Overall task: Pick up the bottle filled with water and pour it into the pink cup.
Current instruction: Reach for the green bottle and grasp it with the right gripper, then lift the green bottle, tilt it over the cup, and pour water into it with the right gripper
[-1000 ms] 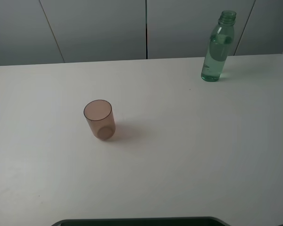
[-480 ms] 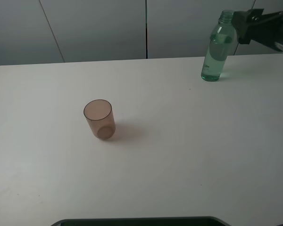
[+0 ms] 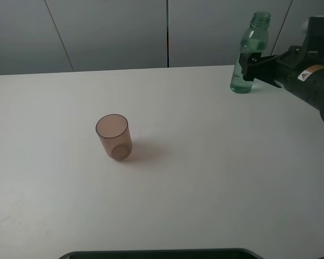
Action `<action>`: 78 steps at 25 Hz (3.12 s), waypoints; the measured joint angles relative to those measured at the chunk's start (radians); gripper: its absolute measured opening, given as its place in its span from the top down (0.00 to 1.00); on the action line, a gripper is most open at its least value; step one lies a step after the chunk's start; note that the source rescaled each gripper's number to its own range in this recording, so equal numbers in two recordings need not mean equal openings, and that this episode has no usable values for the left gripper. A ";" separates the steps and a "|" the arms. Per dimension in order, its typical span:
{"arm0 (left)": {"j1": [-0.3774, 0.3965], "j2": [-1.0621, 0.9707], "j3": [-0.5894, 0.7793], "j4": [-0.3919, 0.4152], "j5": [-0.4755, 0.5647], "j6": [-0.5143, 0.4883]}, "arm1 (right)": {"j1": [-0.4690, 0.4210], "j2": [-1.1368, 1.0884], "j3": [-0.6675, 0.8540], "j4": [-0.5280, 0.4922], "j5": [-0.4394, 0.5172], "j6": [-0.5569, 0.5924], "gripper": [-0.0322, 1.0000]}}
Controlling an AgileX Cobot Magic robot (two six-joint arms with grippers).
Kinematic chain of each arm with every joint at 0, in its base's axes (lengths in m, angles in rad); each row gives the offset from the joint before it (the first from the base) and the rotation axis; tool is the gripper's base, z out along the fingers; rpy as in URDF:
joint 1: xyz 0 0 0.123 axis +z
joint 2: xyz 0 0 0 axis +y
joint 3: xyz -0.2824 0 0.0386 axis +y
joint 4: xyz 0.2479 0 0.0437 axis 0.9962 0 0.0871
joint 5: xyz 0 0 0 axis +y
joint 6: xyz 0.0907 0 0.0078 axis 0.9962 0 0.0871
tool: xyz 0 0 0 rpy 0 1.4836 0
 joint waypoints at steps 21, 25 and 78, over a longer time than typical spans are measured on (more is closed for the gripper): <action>0.000 0.000 0.000 0.000 0.000 0.000 | 0.000 0.344 -0.362 0.189 0.064 -0.054 0.00; 0.000 0.000 0.000 0.000 0.000 0.000 | 0.000 0.385 -0.420 0.206 0.066 -0.094 0.00; 0.000 0.000 0.000 0.000 0.000 -0.002 | -0.002 0.351 -0.535 0.288 0.281 -0.355 0.97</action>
